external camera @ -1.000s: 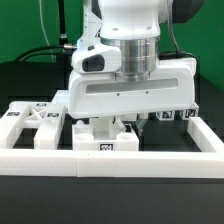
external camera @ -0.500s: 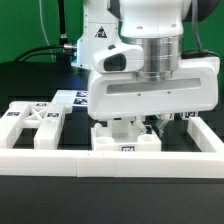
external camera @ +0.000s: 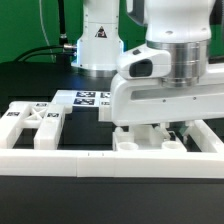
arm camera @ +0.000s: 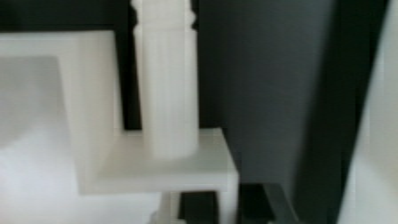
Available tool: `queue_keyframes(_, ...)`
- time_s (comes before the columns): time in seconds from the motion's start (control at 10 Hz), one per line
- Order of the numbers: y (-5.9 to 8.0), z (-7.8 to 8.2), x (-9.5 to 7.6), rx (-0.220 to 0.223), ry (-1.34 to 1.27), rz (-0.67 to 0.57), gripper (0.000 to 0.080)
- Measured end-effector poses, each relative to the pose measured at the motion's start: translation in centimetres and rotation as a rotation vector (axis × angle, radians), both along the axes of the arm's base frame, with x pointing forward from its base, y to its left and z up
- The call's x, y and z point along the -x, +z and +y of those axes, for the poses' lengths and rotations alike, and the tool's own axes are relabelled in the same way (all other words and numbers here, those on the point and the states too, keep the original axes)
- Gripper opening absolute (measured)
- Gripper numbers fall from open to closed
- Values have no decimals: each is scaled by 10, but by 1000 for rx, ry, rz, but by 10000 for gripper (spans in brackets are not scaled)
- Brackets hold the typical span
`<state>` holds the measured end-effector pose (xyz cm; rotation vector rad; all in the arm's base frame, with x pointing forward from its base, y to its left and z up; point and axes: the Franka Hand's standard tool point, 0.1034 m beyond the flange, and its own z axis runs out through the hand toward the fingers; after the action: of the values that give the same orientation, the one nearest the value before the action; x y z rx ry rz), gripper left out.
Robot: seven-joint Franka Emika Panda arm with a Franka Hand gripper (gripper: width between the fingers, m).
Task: Assemble chair
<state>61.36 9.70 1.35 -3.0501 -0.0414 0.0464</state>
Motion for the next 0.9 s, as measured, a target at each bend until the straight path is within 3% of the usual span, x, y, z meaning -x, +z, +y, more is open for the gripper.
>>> queue_keyframes(0.5,0,18,-2,3,-25,47,34)
queue_keyframes(0.9,1,21,-2,4,-23,62,34)
